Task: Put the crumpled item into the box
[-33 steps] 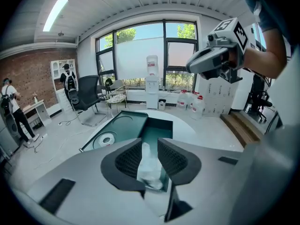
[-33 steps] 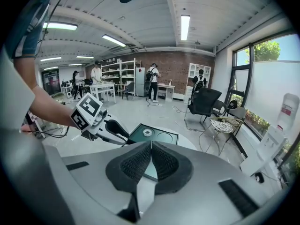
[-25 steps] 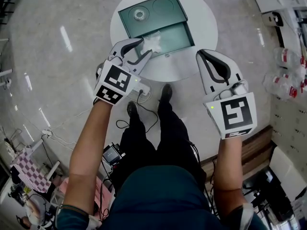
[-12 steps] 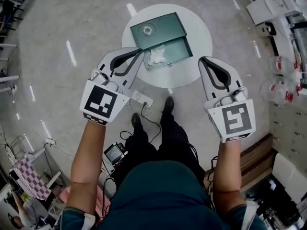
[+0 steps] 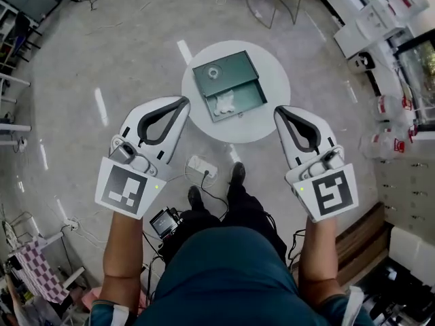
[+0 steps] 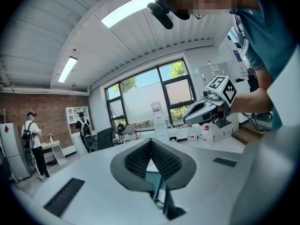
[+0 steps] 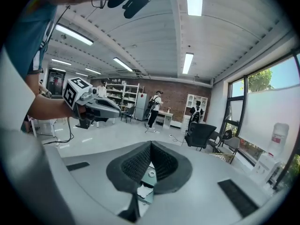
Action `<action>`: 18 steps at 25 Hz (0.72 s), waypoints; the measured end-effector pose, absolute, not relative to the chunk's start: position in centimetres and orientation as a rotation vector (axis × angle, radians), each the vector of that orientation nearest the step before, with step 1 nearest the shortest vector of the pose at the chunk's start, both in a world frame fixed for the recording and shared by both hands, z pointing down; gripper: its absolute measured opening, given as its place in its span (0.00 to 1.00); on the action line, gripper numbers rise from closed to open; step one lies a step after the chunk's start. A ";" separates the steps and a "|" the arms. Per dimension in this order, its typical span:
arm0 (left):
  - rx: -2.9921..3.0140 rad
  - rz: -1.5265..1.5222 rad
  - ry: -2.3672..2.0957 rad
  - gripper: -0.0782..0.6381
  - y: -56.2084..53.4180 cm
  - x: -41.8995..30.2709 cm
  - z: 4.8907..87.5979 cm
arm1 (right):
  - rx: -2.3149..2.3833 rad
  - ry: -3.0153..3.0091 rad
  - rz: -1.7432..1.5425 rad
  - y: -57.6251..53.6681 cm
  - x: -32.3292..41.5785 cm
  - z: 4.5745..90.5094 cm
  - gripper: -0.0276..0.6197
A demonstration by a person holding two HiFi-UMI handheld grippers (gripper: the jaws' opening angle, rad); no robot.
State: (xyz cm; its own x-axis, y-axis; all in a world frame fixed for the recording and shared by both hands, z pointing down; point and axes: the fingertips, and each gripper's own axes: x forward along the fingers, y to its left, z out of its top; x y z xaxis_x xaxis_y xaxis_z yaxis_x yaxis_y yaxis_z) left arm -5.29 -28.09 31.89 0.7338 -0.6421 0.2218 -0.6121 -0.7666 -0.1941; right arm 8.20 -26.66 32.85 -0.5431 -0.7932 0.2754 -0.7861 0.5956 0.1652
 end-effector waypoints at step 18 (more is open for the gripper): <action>-2.712 -0.342 0.970 0.13 -20.4 -11.7 24.7 | 1.312 -2.500 -0.159 -19.1 3.0 25.1 0.10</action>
